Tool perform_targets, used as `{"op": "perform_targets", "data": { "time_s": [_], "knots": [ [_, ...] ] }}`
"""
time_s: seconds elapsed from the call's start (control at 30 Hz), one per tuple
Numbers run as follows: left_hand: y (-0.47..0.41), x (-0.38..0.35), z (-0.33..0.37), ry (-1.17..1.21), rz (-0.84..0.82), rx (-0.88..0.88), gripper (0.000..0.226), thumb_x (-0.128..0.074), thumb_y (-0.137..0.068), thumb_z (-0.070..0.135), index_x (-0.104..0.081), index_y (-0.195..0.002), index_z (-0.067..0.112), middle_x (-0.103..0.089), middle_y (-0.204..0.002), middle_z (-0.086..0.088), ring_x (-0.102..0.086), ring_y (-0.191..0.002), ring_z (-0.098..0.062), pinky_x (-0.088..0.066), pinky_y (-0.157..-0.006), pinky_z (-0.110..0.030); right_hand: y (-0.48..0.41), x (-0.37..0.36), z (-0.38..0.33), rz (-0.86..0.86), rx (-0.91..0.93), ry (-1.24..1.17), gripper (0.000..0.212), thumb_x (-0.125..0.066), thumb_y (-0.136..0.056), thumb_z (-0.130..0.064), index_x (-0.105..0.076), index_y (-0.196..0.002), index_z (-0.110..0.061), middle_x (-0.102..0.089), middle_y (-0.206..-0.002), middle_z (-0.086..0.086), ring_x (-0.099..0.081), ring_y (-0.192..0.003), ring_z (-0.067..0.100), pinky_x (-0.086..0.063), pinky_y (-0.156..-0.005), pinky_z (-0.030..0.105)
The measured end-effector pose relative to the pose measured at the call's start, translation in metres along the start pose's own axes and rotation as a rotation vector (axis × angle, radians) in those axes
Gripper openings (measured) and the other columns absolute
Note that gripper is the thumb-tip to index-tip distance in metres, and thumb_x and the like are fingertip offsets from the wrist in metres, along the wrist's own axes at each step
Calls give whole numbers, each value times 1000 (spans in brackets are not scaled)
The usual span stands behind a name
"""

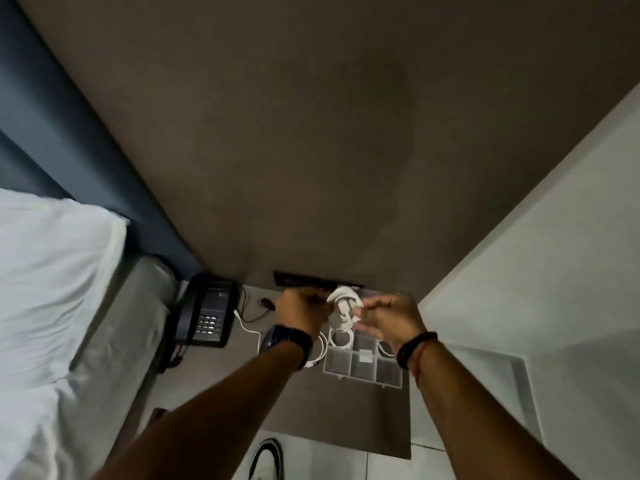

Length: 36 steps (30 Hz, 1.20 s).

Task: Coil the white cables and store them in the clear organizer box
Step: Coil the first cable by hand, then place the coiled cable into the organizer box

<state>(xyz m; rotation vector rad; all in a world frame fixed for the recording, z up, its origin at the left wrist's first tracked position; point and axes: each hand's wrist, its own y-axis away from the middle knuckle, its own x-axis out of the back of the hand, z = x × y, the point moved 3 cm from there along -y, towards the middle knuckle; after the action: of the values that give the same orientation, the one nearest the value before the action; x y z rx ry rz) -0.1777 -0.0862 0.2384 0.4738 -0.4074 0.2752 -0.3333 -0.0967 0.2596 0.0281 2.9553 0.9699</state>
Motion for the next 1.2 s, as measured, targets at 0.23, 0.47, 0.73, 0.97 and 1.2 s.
{"op": "perform_targets", "data": {
  "time_s": [0.23,0.47,0.73,0.97,1.2],
  "knots": [
    [-87,-112,-169,46,-107,182,10,-80,-66,9,-76,-71,17,-71,-63,-10,-67,-59,-23,-59,-71,-43,-134,23,167,163,-93,122,16,-76,-70,7,-67,-68,-6,-66,-57,-6,-62,-55,7,-53,-57,20],
    [-135,-171,-244,-92,-152,136,11,-73,-73,4,-77,-83,4,-75,-84,-18,-69,-79,-28,-54,-79,-32,-215,34,272,236,-60,234,25,-75,-69,9,-64,-65,-13,-64,-65,0,-60,-52,-2,-51,-61,15],
    [-138,-185,-282,-372,-175,-87,13,-73,-76,20,-78,-87,22,-75,-88,-6,-69,-84,-28,-56,-74,-37,-222,35,311,262,58,460,20,-77,-70,-4,-63,-79,-15,-69,-74,8,-67,-72,25,-55,-69,35],
    [-138,-186,-283,-632,-84,-520,15,-62,-71,28,-70,-81,19,-70,-65,-1,-62,-72,-30,-52,-65,-35,-222,29,316,264,274,804,10,-71,-75,-14,-67,-84,-15,-68,-68,3,-63,-69,28,-51,-63,34],
    [-140,-185,-294,-871,-17,-690,14,-63,-74,43,-74,-75,34,-63,-109,-2,-37,-97,-25,-37,-81,-39,-214,21,316,257,581,1259,10,-77,-68,-4,-71,-75,-8,-69,-76,12,-58,-75,35,-47,-62,34]
  ]
}}
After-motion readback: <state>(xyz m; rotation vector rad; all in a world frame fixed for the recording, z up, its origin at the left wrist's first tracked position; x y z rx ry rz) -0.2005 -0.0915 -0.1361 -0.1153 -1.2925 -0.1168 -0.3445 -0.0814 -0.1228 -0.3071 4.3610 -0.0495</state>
